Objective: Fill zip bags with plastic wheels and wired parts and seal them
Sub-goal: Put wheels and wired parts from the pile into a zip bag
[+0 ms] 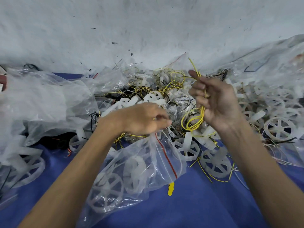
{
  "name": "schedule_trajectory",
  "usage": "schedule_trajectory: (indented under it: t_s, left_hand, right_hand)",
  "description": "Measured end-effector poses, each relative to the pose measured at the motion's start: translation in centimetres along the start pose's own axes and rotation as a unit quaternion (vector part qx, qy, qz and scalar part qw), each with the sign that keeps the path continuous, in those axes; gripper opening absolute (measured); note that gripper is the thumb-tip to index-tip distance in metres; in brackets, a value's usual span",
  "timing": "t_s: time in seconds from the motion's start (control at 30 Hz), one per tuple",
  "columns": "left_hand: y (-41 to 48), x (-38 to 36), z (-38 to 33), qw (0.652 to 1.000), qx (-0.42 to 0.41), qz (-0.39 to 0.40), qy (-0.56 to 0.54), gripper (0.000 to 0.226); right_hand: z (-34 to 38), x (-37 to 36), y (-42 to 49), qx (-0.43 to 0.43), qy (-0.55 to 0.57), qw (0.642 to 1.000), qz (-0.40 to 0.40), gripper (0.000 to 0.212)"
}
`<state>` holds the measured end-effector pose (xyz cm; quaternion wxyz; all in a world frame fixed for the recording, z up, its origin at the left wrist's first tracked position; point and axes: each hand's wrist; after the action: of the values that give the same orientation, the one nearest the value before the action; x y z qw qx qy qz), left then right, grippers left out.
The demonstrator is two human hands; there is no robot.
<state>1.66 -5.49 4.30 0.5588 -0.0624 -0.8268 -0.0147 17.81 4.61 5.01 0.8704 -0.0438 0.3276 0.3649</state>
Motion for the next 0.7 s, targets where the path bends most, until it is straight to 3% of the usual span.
schedule_trajectory:
  t_s: [0.07, 0.13, 0.3, 0.37, 0.43, 0.5, 0.7]
  left_hand:
    - [0.0, 0.0, -0.6, 0.996, -0.012, -0.028, -0.089, 0.059]
    - [-0.2, 0.0, -1.2, 0.986, -0.027, -0.025, -0.166, 0.062]
    - [-0.4, 0.0, -1.3, 0.971, -0.094, 0.035, -0.218, 0.023]
    - [-0.4, 0.1, -1.2, 0.970, -0.108, 0.023, -0.218, 0.011]
    - [-0.3, -0.1, -1.0, 0.968, -0.110, -0.007, -0.226, 0.009]
    - [0.0, -0.4, -0.7, 0.968, -0.106, -0.043, -0.222, 0.013]
    - [0.9, -0.9, -0.7, 0.954, -0.133, -0.123, -0.237, 0.009]
  right_hand:
    - [-1.0, -1.1, -0.4, 0.016, 0.021, 0.999, 0.019, 0.029]
    - [-1.6, -1.9, -0.8, 0.034, 0.038, 0.998, 0.038, 0.026]
    - [-1.7, -2.1, -1.0, 0.075, 0.105, 0.991, 0.040, 0.023]
    - [-1.5, -1.8, -0.8, 0.075, 0.118, 0.990, 0.028, 0.024]
    - [-1.1, -1.4, -0.4, 0.061, 0.044, 0.997, 0.013, 0.020]
    - [-0.8, -0.9, -0.2, 0.041, -0.124, 0.991, 0.008, 0.020]
    - [-0.2, 0.4, -0.8, -0.018, -0.381, 0.918, 0.109, 0.038]
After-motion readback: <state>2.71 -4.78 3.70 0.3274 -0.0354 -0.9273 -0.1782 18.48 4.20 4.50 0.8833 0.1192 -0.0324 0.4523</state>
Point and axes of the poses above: each hand's wrist, its own y-axis towards the middle knuckle, its own x-axis out of the back of the hand, z = x × y
